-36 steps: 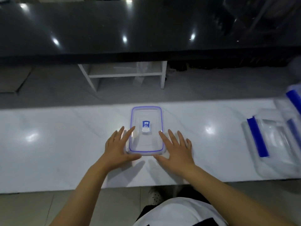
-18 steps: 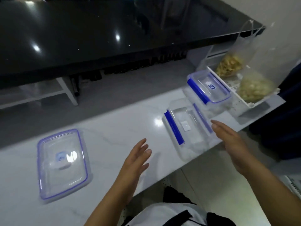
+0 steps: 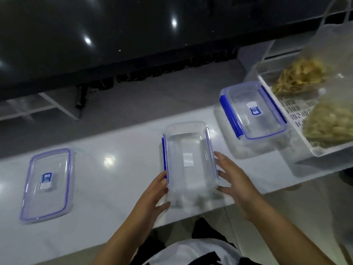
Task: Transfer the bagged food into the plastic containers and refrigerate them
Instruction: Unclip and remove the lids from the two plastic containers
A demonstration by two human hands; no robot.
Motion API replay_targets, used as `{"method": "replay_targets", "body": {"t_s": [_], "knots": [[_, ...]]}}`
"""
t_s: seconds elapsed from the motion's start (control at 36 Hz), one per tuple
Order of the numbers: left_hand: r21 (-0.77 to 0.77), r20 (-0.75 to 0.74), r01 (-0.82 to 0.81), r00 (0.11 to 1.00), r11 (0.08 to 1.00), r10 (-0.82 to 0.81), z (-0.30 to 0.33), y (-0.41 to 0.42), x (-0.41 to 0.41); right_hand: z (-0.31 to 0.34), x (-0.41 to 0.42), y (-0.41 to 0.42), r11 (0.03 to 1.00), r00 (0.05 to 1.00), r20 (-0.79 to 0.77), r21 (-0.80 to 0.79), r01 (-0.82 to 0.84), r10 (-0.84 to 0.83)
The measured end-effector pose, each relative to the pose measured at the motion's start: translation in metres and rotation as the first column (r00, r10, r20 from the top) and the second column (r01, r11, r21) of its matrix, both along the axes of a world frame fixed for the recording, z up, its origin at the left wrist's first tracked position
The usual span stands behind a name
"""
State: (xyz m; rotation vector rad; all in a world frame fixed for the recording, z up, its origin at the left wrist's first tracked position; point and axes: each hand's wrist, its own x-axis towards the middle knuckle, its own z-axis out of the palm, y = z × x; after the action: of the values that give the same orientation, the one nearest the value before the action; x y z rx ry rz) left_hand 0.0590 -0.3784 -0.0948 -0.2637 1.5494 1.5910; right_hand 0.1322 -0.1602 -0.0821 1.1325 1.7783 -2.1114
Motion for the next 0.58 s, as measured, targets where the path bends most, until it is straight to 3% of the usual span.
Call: {"method": "replay_targets", "body": {"t_s": [0.11,0.33,0.58], "knots": [[-0.034,-0.002,-0.195,0.981,0.98,0.195,0.004,-0.004,-0.005,-0.004,-0.027,-0.004,0.991,0.992,-0.05,-0.063,-0.122,0.119],[-0.06,-0.105,-0.32,0.944,0.946,0.313,0.007,-0.031,-0.019,-0.003,-0.069,-0.035,0.946,0.95,-0.113,-0.116,-0.303,0.29],[-0.096,-0.158,-0.268,0.955,0.959,0.251,0.014,-0.058,-0.023,-0.004,-0.069,-0.056,0.953,0.936,-0.218,-0.059,-0.296,0.277]]}}
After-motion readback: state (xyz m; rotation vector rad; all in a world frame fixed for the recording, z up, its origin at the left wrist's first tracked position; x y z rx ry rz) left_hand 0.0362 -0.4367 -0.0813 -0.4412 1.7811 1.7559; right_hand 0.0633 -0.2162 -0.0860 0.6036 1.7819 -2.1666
